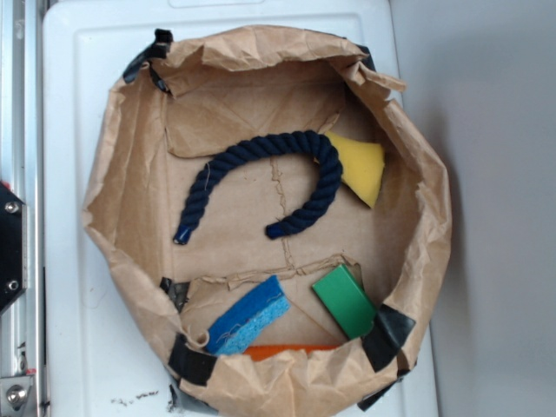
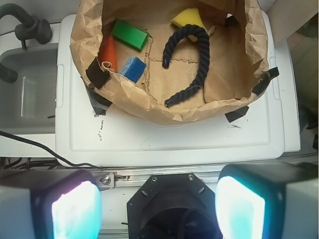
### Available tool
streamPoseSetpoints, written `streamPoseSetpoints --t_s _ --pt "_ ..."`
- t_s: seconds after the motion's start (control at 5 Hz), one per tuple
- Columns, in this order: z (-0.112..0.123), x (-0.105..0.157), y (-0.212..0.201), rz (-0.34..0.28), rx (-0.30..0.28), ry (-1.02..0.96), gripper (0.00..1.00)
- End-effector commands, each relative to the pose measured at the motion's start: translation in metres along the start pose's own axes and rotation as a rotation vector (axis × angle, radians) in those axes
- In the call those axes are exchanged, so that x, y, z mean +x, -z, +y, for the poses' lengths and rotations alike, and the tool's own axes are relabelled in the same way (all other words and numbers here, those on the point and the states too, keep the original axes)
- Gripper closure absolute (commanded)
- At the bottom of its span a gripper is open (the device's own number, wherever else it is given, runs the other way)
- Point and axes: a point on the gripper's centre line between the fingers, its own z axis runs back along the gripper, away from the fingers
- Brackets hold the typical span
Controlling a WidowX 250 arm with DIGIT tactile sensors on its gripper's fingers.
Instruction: Grab the blue rope.
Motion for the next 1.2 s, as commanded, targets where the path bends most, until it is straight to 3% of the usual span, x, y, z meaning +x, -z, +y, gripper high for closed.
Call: streamPoseSetpoints --t_s 0.0,0.2,0.6,0.8,1.0 --pt "0.0 0.0 0.0 0.0 0.0 0.0 0.0" --pt "-0.012 0.034 0.013 -0.074 0.013 0.01 0.0" --pt "-0.007 0.095 0.047 -0.121 -0.031 0.119 0.0" --pt "0.008 0.125 0.081 -0.097 0.01 0.162 0.0" --pt "0.008 0.125 0.081 -0.097 0.01 0.162 0.0"
